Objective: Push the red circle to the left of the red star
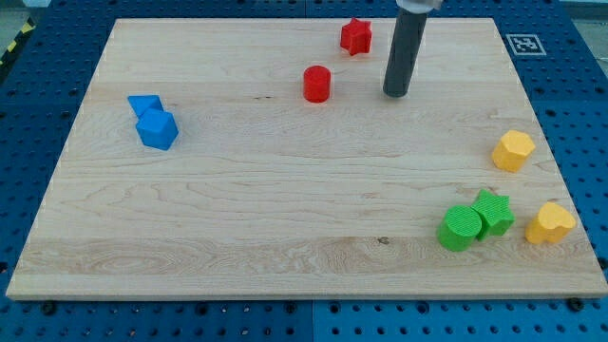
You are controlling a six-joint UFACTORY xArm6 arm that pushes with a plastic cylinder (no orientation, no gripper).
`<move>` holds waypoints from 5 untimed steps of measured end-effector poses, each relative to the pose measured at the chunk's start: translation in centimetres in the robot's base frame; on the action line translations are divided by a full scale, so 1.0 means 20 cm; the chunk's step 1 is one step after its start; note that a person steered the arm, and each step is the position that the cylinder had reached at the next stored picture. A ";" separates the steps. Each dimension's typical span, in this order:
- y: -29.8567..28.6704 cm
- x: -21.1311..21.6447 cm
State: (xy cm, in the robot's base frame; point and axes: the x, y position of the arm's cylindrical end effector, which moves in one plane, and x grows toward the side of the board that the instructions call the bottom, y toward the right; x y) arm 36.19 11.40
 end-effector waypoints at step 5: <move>-0.77 -0.19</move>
State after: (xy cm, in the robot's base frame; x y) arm 32.47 -3.95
